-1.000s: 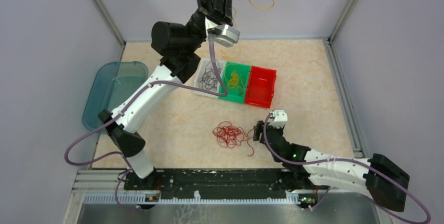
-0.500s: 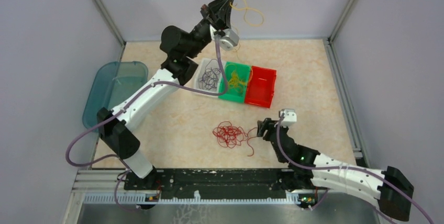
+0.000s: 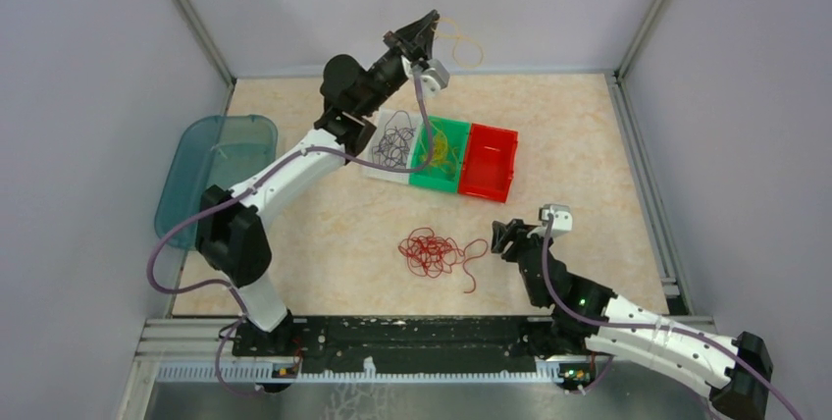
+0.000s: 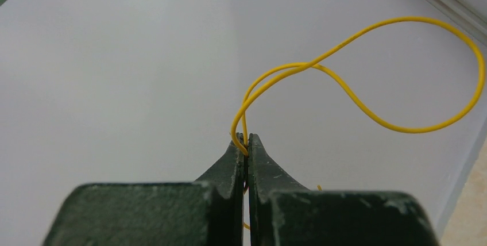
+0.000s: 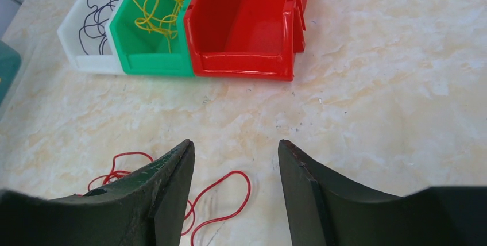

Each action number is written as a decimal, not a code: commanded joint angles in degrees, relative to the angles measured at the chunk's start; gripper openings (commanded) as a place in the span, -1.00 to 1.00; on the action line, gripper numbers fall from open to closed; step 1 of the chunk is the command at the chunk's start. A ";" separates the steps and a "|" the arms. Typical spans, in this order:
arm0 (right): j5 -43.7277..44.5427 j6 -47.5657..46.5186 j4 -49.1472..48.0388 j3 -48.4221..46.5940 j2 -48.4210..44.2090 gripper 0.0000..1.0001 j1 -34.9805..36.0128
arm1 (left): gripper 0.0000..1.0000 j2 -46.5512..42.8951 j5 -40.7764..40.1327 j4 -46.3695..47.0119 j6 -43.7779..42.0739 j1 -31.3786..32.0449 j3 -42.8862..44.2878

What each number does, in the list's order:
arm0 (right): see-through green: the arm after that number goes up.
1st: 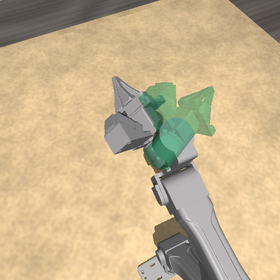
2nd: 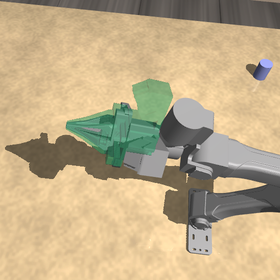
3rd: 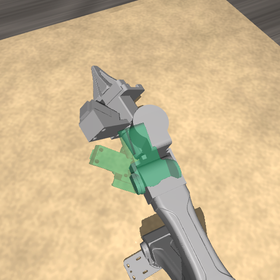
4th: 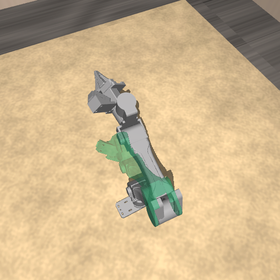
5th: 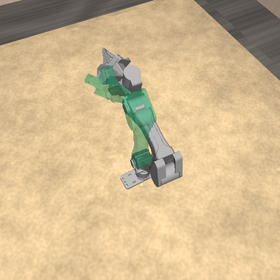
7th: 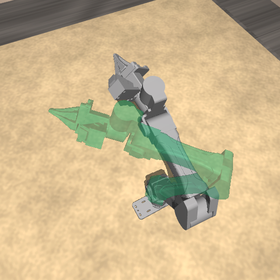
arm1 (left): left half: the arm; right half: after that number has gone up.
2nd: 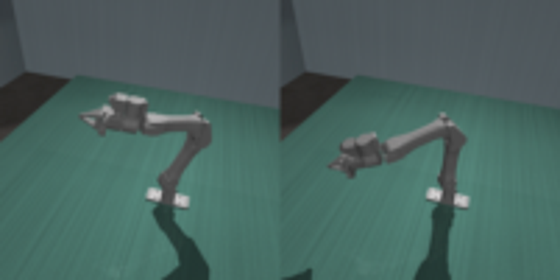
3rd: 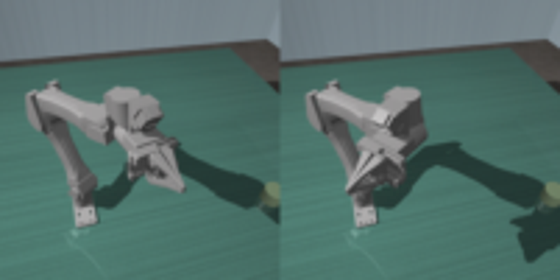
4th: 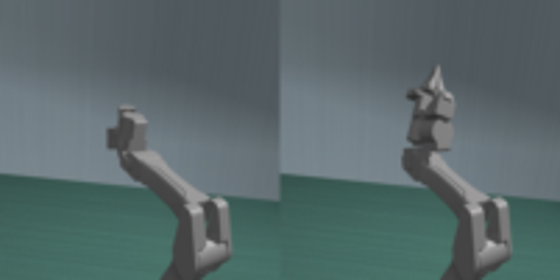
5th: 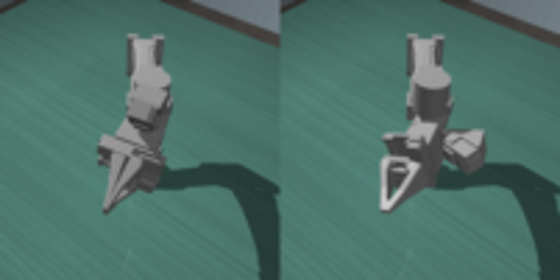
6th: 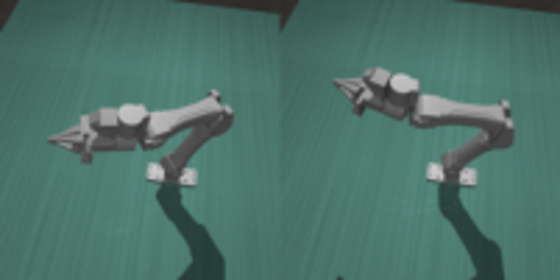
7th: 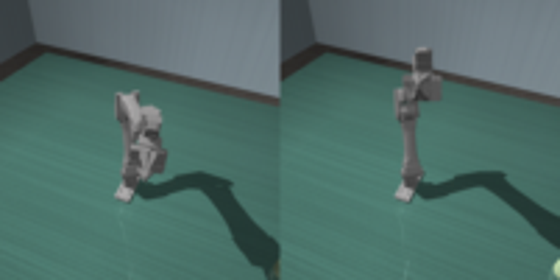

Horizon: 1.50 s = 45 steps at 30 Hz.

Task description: Untangle the cables

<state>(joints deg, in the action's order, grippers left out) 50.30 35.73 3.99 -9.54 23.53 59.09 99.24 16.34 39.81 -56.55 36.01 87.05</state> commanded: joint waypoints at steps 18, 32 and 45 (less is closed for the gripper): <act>1.83 2.13 3.13 -3.40 -3.71 0.05 -0.56 | -1.00 -3.87 -0.32 -26.53 13.37 0.29 -9.76; 1.97 1.60 1.76 -4.35 -0.81 0.03 -0.56 | -1.00 12.86 -3.18 -61.58 15.77 1.43 10.49; 2.04 1.14 0.36 -6.36 2.09 0.03 -0.61 | -1.00 35.60 -21.50 -87.73 26.06 2.11 39.37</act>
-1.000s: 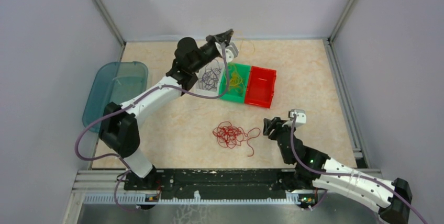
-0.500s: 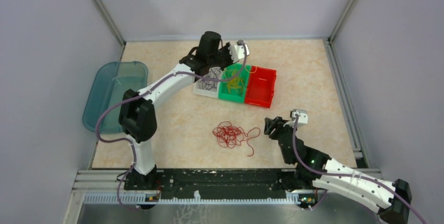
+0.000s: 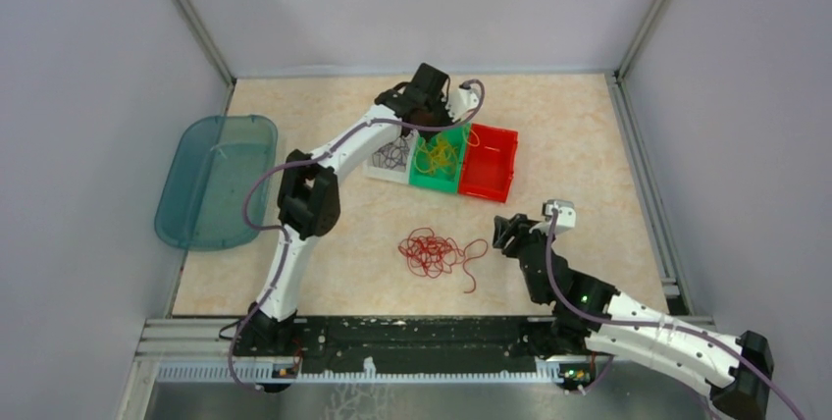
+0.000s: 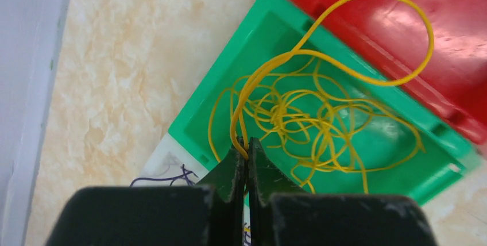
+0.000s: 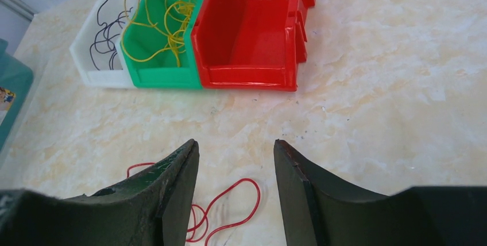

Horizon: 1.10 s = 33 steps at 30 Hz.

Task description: Untangle the cables

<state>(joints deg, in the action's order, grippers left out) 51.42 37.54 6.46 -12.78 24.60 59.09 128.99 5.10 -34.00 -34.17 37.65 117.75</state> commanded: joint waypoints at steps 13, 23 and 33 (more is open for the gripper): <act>0.57 0.43 -3.48 -2.95 3.66 0.03 -0.73 | -0.11 -1.04 -7.14 -7.68 1.36 1.63 -0.12; 0.57 0.03 -4.71 -3.97 4.06 0.03 -1.18 | 0.52 -6.18 3.97 -8.37 3.19 1.10 7.24; -37.00 6.36 -22.47 -13.11 26.96 0.06 -28.23 | 1.00 -13.55 10.95 -13.71 5.02 -3.72 9.78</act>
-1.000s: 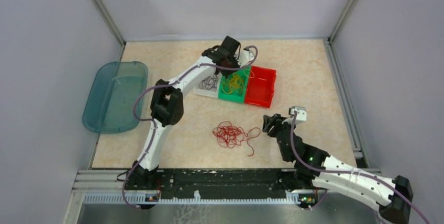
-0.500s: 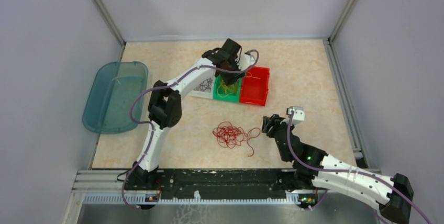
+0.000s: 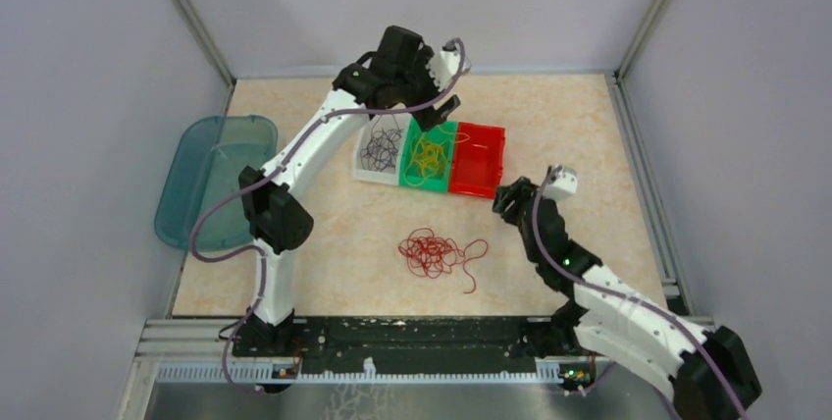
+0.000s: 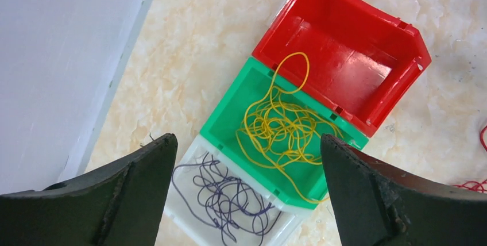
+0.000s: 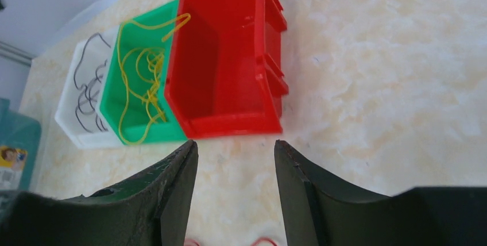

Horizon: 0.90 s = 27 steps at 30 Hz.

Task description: Untangle the cables

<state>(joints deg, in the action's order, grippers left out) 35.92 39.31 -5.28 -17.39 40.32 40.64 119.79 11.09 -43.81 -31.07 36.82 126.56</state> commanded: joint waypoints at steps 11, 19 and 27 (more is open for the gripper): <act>-35.23 4.59 -12.52 -33.91 45.94 0.05 -15.13 | 1.00 -15.48 14.45 -8.80 5.05 -15.16 -10.91; -29.67 2.90 -10.28 -41.22 56.12 -0.05 -16.15 | 1.00 -19.01 18.00 -9.98 4.29 -18.57 -14.47; -27.95 3.08 -10.79 -46.37 62.02 -0.37 -16.91 | 1.00 -21.26 20.24 -8.37 4.51 -19.87 -16.05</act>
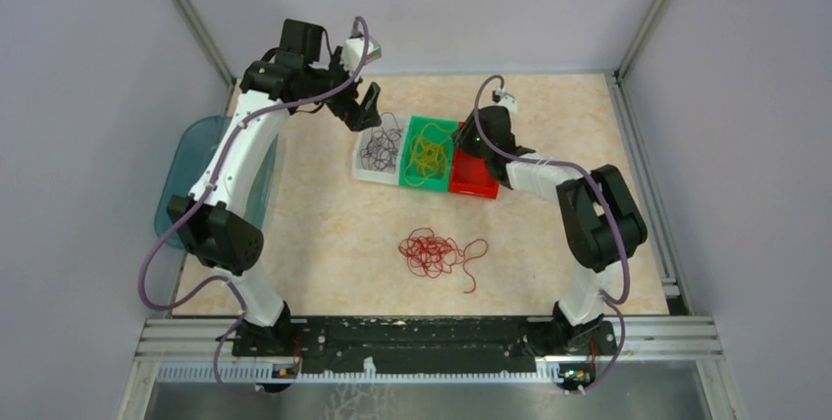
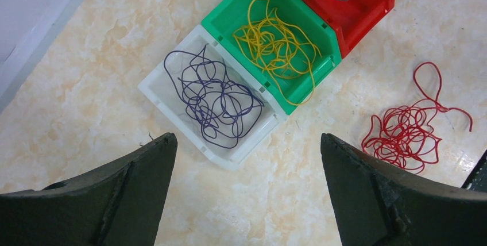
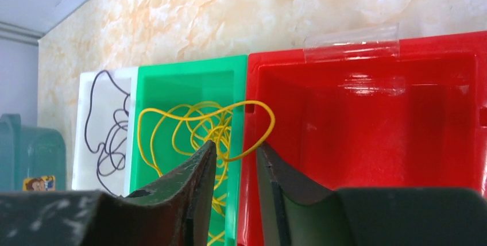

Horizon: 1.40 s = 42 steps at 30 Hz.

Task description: Untangle the cables

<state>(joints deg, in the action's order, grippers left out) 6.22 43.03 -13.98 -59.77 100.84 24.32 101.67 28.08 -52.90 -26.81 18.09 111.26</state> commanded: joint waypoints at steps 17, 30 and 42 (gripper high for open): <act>5.38 -14.05 -3.95 -8.59 1.31 -1.00 6.27 | 1.00 -4.67 4.12 5.54 2.02 -3.30 -6.05; 17.71 -21.11 19.84 -28.28 17.47 -1.00 13.17 | 1.00 -5.55 4.28 7.66 2.40 -4.23 -9.08; 19.44 -24.52 25.99 -35.91 18.63 -0.44 13.26 | 1.00 -6.92 5.43 6.82 1.58 -5.17 -9.74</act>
<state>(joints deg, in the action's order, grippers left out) 23.40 21.08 11.22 -93.32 124.29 37.34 97.06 31.22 -46.41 -25.06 13.37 101.84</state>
